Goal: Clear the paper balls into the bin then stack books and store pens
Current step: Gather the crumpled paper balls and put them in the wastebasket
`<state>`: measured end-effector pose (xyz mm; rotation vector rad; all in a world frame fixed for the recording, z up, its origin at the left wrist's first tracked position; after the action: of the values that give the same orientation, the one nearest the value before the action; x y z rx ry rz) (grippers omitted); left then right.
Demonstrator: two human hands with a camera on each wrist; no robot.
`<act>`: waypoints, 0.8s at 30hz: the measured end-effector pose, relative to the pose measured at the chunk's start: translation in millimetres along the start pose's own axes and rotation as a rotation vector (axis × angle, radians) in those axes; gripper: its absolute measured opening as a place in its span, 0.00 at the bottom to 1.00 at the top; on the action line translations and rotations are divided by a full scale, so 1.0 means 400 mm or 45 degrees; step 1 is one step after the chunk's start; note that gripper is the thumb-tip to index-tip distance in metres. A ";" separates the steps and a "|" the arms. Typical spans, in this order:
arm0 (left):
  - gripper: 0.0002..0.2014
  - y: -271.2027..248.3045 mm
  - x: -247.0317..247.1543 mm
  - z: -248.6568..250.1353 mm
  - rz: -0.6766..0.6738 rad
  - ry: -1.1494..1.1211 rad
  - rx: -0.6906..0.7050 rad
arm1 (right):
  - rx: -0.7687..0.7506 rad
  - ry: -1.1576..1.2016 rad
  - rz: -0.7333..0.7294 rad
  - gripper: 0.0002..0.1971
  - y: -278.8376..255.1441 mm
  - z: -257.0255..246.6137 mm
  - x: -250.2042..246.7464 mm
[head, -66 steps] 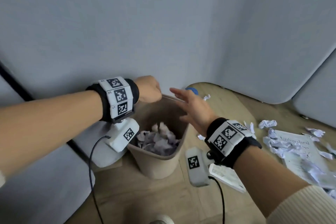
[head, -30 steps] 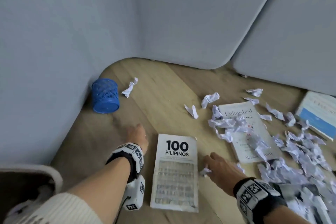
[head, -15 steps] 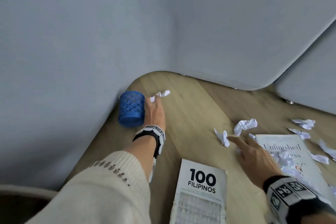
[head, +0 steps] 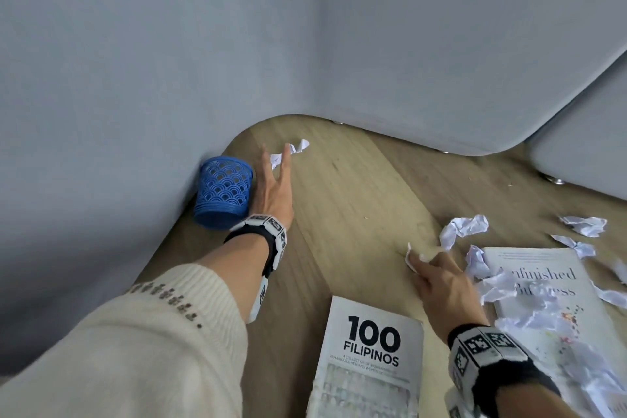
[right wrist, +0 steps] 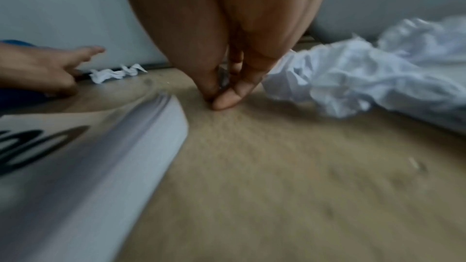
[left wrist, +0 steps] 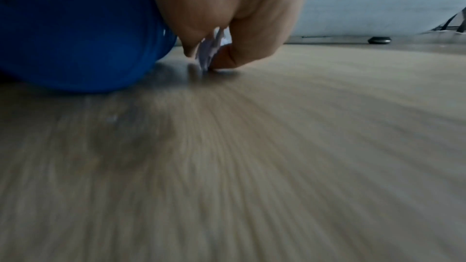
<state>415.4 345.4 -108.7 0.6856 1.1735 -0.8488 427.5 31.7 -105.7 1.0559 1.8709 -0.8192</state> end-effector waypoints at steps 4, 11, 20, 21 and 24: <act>0.45 0.030 0.026 0.005 -0.266 0.086 0.016 | 0.117 -0.027 -0.131 0.18 -0.008 0.032 0.027; 0.21 -0.022 0.036 0.161 -0.183 0.104 -0.005 | 0.153 -0.111 -0.272 0.22 0.010 0.027 0.029; 0.06 -0.162 0.009 0.489 -0.306 -0.233 0.354 | -0.010 -0.310 0.102 0.06 -0.017 -0.037 -0.043; 0.02 -0.174 0.019 0.517 -0.322 -0.288 0.420 | -0.025 -0.340 0.238 0.09 -0.038 -0.029 -0.074; 0.17 -0.225 0.049 0.575 -0.303 -0.444 0.554 | 0.057 -0.431 0.526 0.10 -0.100 0.028 -0.168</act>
<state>456.3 104.2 -70.7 0.7185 0.7668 -1.3894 416.7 -18.9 -46.2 1.1953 1.2999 -0.7415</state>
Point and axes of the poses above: each hand's wrist, its own y-axis towards the middle knuckle, its own x-axis out of the palm, z = x × y, the point moved 8 cm from there along y, towards the middle knuckle, and after that the axes turned 1 degree about -x, right-handed, at the moved point
